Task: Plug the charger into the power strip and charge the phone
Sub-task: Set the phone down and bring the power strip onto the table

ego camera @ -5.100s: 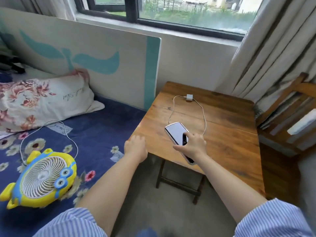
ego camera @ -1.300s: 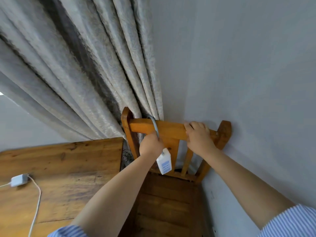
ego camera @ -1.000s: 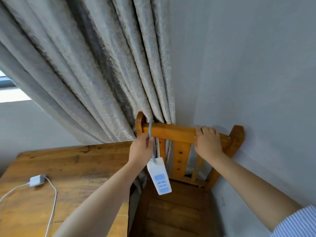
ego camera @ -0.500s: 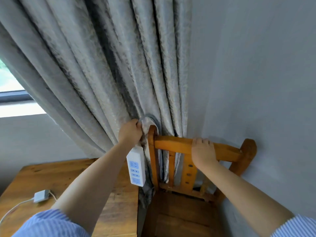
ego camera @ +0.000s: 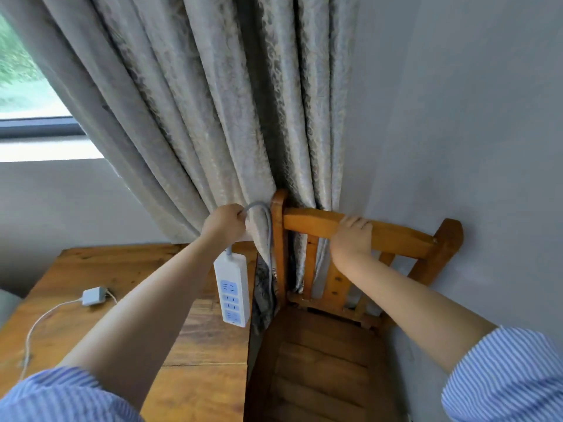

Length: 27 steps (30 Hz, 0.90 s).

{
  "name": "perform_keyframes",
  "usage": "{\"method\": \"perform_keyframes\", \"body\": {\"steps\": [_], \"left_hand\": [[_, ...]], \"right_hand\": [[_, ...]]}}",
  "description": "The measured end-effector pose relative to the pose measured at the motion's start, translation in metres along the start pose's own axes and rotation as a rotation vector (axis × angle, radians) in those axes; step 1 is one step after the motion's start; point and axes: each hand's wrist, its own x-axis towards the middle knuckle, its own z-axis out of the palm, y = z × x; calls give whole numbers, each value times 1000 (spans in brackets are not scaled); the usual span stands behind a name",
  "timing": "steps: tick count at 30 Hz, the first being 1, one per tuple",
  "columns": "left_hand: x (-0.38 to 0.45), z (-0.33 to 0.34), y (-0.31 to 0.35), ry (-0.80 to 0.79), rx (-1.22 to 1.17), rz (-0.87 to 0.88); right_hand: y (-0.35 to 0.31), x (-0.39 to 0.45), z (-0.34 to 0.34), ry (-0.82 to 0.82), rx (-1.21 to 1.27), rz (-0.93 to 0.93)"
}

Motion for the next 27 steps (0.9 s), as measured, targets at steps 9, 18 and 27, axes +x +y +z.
{"method": "perform_keyframes", "body": {"steps": [9, 18, 27], "left_hand": [[-91, -34, -56, 40, -64, 14], [-221, -92, -155, 29, -87, 185], [-323, -98, -264, -156, 12, 186]], "right_hand": [[-43, -50, -30, 176, 453, -495], [-148, -162, -43, -113, 815, -871], [-213, -287, -17, -156, 828, -884]]}}
